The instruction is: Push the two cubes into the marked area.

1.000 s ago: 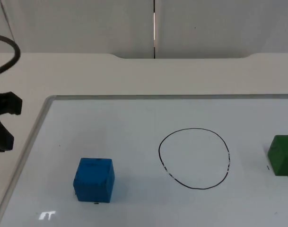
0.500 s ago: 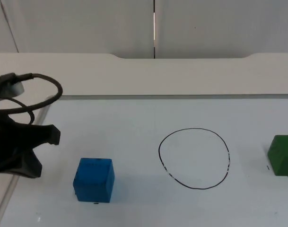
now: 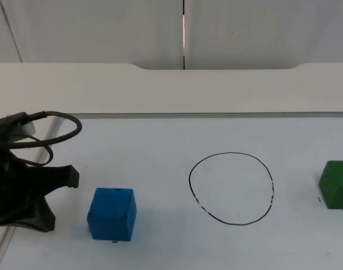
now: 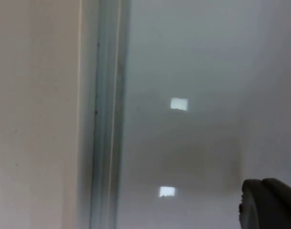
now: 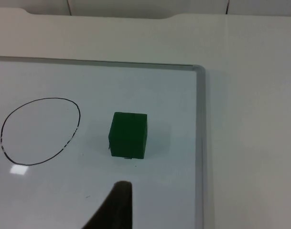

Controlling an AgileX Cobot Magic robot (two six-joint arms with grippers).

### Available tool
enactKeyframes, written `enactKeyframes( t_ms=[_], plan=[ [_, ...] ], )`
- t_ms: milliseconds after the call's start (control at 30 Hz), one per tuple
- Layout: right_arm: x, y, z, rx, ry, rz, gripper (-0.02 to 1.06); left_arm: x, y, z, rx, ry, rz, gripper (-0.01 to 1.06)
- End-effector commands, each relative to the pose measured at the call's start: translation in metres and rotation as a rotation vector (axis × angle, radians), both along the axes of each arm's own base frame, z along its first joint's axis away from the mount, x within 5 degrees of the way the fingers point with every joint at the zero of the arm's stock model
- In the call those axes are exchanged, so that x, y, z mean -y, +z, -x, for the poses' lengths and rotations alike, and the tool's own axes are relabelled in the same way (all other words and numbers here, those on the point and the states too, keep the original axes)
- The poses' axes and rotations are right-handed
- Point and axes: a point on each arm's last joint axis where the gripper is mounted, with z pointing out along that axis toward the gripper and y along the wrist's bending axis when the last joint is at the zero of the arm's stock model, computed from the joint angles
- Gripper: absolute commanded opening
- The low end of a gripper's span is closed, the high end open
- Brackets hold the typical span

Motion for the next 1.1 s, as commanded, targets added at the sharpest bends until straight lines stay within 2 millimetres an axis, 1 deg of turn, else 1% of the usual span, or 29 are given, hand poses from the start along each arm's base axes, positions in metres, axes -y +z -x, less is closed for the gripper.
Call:
enactKeyframes(
  t_ms=[0, 133, 267, 700, 800, 833, 967, 1067],
  plan=[
    [0.000, 0.000, 0.000, 0.009, -0.002, 0.010, 1.05, 0.006, 0.001, -0.001, 0.015, 0.001, 0.002, 0.00],
    [0.000, 0.000, 0.000, 0.009, -0.002, 0.010, 1.05, 0.022, 0.001, -0.001, 0.063, -0.039, -0.023, 0.00],
    [0.000, 0.000, 0.000, 0.009, -0.002, 0.010, 1.05, 0.030, 0.001, 0.001, 0.067, -0.028, -0.010, 0.00],
    [0.000, 0.000, 0.000, 0.009, -0.002, 0.010, 1.05, 0.034, 0.002, 0.002, 0.046, 0.003, 0.022, 0.00],
    [0.000, 0.000, 0.000, 0.009, -0.002, 0.010, 1.05, 0.042, 0.002, 0.004, 0.049, 0.004, 0.032, 0.00],
    [0.000, 0.000, 0.000, 0.009, -0.002, 0.010, 1.05, 0.042, 0.002, 0.004, 0.049, 0.004, 0.032, 0.00],
    [0.000, 0.000, 0.000, 0.009, -0.002, 0.010, 1.05, 0.057, 0.003, 0.008, 0.068, -0.009, 0.034, 0.00],
    [0.000, 0.000, 0.000, 0.009, -0.002, 0.010, 1.05, 0.060, 0.003, 0.009, 0.068, -0.017, 0.037, 0.00]
  ],
)
